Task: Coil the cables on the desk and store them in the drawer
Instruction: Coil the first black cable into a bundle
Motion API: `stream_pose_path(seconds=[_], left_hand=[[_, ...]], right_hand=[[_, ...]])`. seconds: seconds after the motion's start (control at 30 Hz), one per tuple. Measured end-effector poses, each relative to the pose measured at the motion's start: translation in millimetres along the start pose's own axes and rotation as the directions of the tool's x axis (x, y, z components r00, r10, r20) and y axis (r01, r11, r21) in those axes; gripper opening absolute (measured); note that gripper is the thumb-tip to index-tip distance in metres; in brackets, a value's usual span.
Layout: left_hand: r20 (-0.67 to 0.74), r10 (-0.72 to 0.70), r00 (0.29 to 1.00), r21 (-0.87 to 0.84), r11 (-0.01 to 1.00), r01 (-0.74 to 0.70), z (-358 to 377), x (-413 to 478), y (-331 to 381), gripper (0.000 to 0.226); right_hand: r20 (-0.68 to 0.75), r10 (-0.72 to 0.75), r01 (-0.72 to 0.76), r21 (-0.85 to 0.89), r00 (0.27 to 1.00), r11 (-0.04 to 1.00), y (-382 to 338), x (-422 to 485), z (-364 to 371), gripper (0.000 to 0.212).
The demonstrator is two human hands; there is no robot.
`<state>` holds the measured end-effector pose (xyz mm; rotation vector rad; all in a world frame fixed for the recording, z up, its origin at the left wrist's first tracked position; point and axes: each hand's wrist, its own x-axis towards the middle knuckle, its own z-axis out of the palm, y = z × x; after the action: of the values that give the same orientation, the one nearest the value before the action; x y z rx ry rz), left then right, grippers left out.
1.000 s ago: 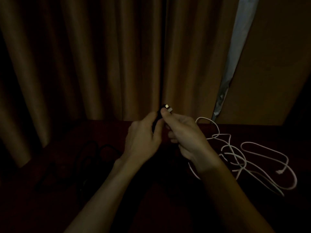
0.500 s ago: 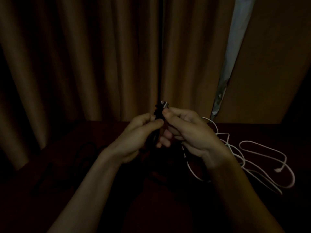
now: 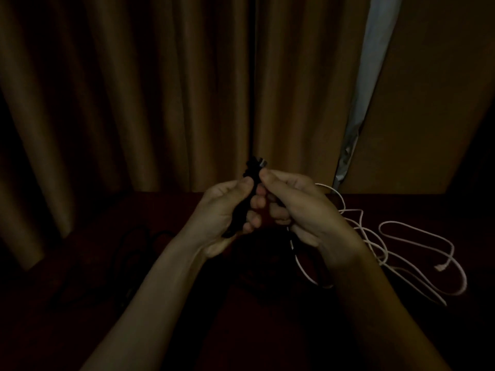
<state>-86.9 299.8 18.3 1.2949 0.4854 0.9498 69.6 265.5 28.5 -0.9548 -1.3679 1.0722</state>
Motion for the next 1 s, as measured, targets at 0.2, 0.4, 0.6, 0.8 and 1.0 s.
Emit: stream_pose_path(seconds=[0.2, 0.4, 0.6, 0.8, 1.0], left_hand=[[-0.022, 0.516, 0.857, 0.791, 0.533, -0.301, -4.8, 4.4, -18.9, 0.018], [0.006, 0.729, 0.684, 0.921, 0.263, -0.288, -6.9, 8.6, -28.4, 0.027], [-0.084, 0.699, 0.711, 0.887, 0.377, -0.267, 0.1, 4.7, -21.6, 0.017], [0.024, 0.712, 0.702, 0.947, 0.208, -0.244, -7.0, 5.2, -26.3, 0.019], [0.042, 0.627, 0.778, 0.972, 0.155, -0.178, -6.2, 5.2, -26.1, 0.021]], right_hand=[[-0.169, 0.037, -0.034, 0.022, 0.985, 0.999, 2.7, 1.4, 11.0, 0.030], [-0.216, 0.025, -0.010, 0.070, 0.976, 0.998, 4.9, 2.4, 25.0, 0.033], [-0.213, 0.046, -0.064, -0.081, 0.976, 0.995, 4.3, 2.6, 19.6, 0.041], [-0.242, -0.054, 0.027, -0.110, 0.969, 0.994, 13.4, 7.4, 20.0, 0.056], [-0.228, -0.070, 0.041, -0.133, 0.971, 0.990, 13.3, 6.6, 12.4, 0.024]])
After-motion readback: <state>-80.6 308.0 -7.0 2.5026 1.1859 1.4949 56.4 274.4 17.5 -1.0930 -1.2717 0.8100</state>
